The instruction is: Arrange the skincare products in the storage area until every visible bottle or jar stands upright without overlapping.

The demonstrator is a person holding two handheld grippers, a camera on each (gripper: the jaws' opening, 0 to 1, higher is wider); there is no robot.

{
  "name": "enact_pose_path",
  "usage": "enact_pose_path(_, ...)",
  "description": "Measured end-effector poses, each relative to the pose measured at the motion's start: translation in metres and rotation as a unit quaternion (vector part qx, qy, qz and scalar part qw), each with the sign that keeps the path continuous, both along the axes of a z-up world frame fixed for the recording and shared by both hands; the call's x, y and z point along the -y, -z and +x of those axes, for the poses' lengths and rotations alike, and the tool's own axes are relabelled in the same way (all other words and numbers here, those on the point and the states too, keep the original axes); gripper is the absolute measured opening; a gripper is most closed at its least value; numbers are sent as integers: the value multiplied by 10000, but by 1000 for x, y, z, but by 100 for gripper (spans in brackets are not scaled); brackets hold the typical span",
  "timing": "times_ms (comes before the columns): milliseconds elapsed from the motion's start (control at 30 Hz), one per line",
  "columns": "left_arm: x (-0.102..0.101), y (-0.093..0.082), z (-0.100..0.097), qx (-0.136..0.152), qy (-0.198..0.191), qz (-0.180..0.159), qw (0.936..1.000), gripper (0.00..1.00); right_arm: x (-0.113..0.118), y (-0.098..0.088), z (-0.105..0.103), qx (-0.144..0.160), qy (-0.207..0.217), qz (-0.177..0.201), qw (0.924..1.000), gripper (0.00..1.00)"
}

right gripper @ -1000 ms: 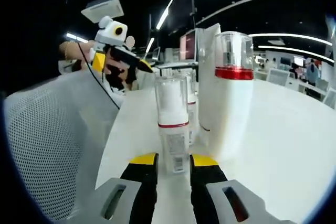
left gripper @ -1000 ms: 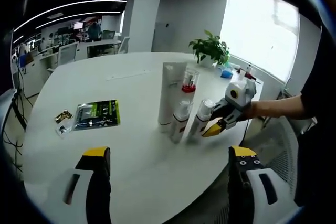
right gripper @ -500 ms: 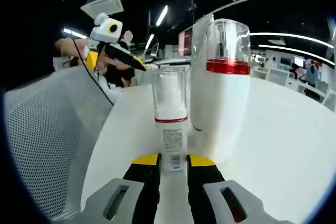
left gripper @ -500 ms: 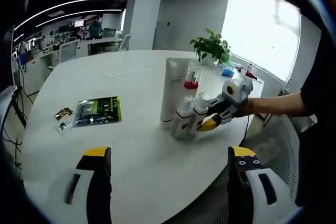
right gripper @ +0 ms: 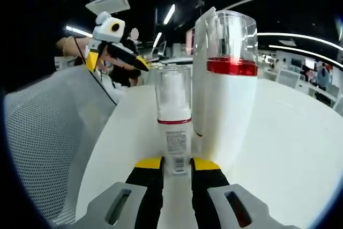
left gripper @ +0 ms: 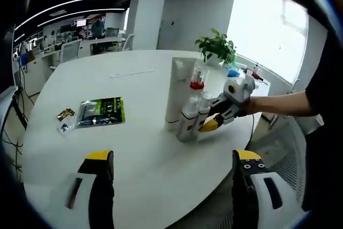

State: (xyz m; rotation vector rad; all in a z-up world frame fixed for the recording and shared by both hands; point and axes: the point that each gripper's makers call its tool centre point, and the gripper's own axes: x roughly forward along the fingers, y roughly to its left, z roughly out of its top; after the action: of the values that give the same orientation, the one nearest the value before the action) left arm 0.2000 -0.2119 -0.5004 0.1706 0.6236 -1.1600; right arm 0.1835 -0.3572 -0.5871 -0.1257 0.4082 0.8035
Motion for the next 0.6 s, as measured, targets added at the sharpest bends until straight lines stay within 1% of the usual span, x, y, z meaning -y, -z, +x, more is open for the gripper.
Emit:
enact_pose_path(67, 0, 0, 0, -9, -8, -5, 10000, 84, 0, -1, 0, -12, -2, 20, 10000, 12)
enact_pose_path(133, 0, 1, -1, -13, -10, 0, 10000, 84, 1, -3, 0, -57, 37, 125, 9999, 12)
enact_pose_path(200, 0, 0, -1, -27, -19, -6, 10000, 84, 2, -7, -1, -82, 48, 163, 9998, 14)
enact_pose_path(300, -1, -2, -2, -41, -3, -12, 10000, 83, 6, -10, -7, -154, 76, 94, 9998, 18)
enact_pose_path(367, -2, -4, -1, -32, -2, -6, 10000, 84, 12, -10, -12, -281, 159, -17, 9995, 20)
enact_pose_path(500, -3, -11, 2, -60, -35, -64, 10000, 85, 22, -14, -21, -677, 621, 97, 9957, 23)
enact_pose_path(533, -2, -14, 1, -82, -23, -75, 9999, 85, 28, -15, -23, -863, 884, 64, 9923, 24)
enact_pose_path(600, -1, -17, 1, -86, 2, -73, 9999, 85, 38, -16, -27, -1116, 1225, -111, 9861, 24)
